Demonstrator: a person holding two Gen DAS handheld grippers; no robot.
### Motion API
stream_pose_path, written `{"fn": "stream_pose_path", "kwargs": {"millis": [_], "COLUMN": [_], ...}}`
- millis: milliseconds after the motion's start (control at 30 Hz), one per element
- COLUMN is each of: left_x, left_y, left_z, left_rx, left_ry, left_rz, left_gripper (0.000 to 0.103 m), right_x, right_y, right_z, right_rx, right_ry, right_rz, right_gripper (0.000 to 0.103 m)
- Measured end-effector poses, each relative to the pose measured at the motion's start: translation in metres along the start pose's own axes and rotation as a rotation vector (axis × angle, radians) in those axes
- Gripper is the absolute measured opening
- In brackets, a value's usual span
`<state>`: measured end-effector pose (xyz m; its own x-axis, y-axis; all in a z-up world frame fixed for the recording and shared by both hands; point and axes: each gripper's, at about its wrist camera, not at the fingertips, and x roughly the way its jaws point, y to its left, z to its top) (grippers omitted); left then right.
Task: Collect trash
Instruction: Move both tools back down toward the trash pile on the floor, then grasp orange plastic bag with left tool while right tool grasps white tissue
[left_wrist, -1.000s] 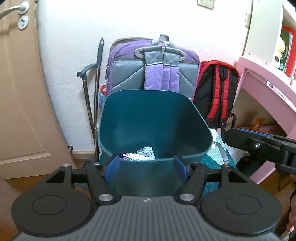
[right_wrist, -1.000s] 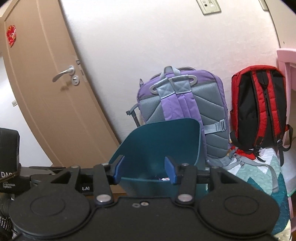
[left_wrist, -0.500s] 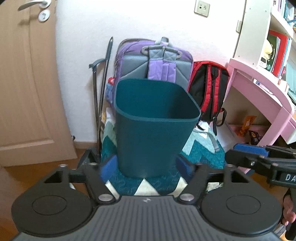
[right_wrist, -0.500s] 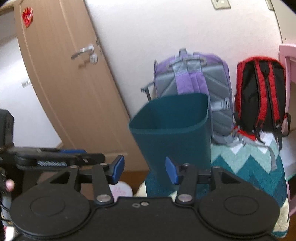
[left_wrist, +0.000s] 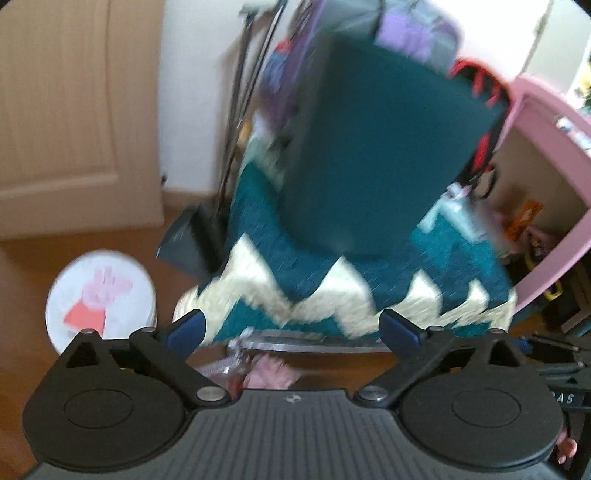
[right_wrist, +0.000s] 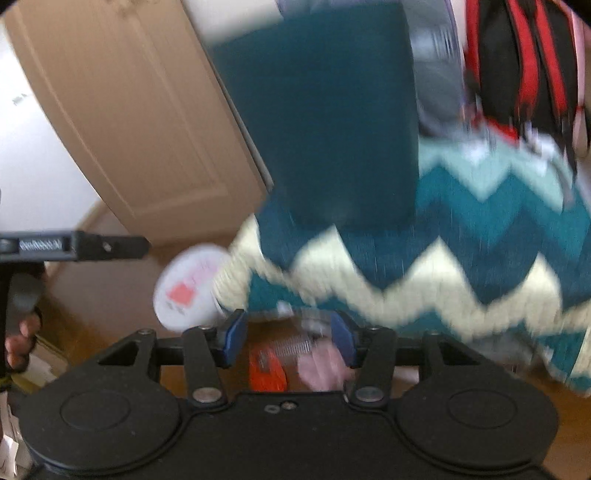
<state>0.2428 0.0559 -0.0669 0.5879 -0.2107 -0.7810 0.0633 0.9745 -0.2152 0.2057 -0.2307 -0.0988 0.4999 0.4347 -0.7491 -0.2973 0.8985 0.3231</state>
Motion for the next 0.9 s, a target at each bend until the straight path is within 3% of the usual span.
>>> {"fn": "stream_pose_path", "kwargs": {"millis": [167,367,733,900], "left_x": [0.074,0.155,0.274,0.319], "left_y": [0.047,0.085,0.128,0.147], "left_z": [-0.030,-0.069,-0.138,-0.171], "left_rx": [-0.079,-0.077,-0.087,-0.125], "left_ry": [0.139,0.299,0.524,0.603], "left_rz": [0.058,0.107,0.129,0.143], "left_gripper": [0.101,0.101,0.101,0.101], "right_x": [0.076,0.153,0.261,0.294], "right_y": [-0.023,-0.038,-0.018,-0.033], "right_z": [-0.038,-0.092,-0.200,-0.230], "right_rx": [0.039,0.041,-0.371,-0.391], "right_ry": [0.179,0.360,0.711,0.801], "right_rz": [-0.038,-0.063,-0.006,0.001], "right_gripper": [0.051,0.051,0.051,0.051]}}
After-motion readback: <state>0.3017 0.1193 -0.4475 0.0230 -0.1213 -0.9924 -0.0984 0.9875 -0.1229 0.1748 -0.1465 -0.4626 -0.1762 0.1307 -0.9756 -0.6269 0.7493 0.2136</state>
